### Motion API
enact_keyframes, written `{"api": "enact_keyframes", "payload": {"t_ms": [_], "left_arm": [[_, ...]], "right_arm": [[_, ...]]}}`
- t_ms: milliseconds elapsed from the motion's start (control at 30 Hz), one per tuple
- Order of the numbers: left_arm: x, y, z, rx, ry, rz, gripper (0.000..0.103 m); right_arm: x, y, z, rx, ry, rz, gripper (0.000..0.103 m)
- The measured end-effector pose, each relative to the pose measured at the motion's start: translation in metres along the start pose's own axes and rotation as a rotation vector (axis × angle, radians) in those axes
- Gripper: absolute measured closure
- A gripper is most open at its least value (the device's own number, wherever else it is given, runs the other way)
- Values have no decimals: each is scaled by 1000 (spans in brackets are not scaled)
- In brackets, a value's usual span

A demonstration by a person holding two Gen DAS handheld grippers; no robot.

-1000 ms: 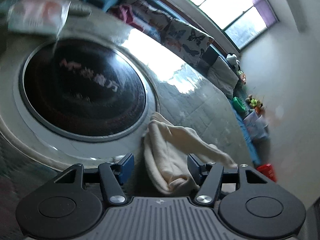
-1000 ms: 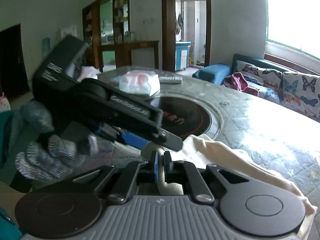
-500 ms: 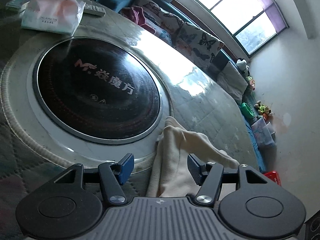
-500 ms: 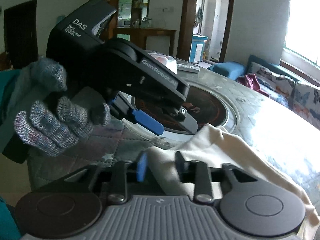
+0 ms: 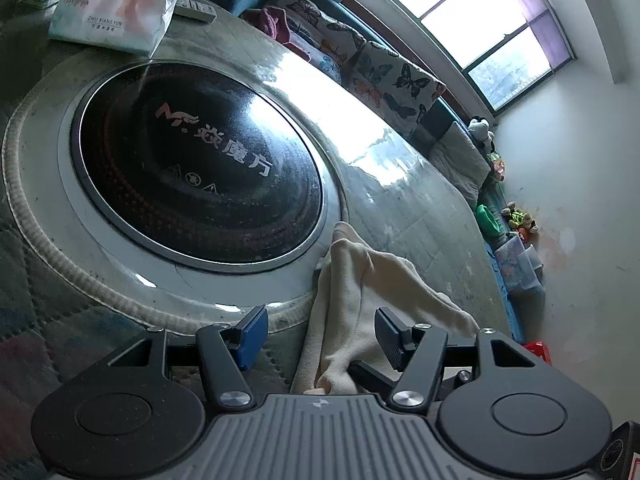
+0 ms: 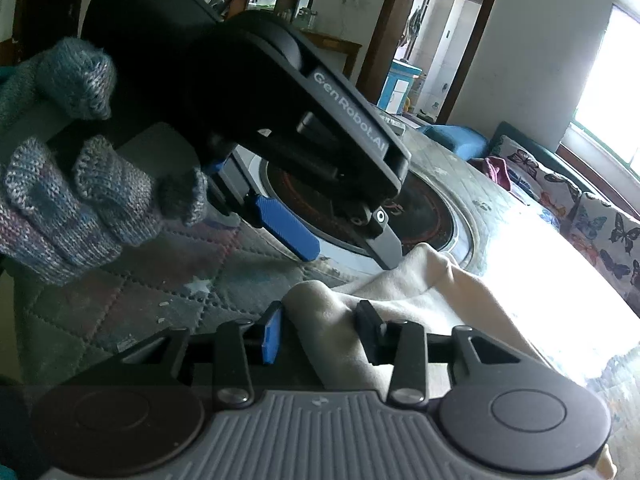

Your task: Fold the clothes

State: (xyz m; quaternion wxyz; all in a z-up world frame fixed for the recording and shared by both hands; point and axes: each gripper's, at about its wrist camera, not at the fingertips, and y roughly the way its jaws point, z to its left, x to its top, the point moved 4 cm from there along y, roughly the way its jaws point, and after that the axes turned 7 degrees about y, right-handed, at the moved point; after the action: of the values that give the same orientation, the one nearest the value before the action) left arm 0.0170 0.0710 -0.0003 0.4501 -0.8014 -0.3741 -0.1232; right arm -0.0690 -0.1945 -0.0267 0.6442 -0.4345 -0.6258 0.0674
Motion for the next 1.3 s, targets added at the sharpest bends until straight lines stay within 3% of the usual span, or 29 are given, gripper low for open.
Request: {"api": "enact_keyframes", "payload": {"t_ms": [167,467,667,700,833,867,1033,1100,1167,1300], "left_arm": [[-1,4,-3,-19,-12,9,40],[5,21,-17,-83,-83,23,39],[5,40,-21,-93,-121,50,42],[5,41,-21,-98,-125,51,44],[1,46,-14,-98,-137,63,76],[1,47,-13,-96,-138,65,82],[0,46,-11,-88,-118,50,85],[0,46,-12,-85,-108,47,85],[1,47,-12,-82,-98,46,85],[-1,45,-13,-80,-83,44,85]], "right_arm": [[3,-6,-12,20,82,-28,88],[11,-40,-49,79,285,-116,91],[8,-56,-60,102,327,-146,91],[7,-57,-60,109,328,-146,91],[1,-57,-56,131,325,-130,91],[0,-57,-56,132,327,-128,90],[-11,-63,-61,127,356,-118,83],[-17,-70,-69,100,383,-126,80],[-23,-77,-77,73,409,-135,69],[-41,-91,-112,-39,500,-144,67]]}}
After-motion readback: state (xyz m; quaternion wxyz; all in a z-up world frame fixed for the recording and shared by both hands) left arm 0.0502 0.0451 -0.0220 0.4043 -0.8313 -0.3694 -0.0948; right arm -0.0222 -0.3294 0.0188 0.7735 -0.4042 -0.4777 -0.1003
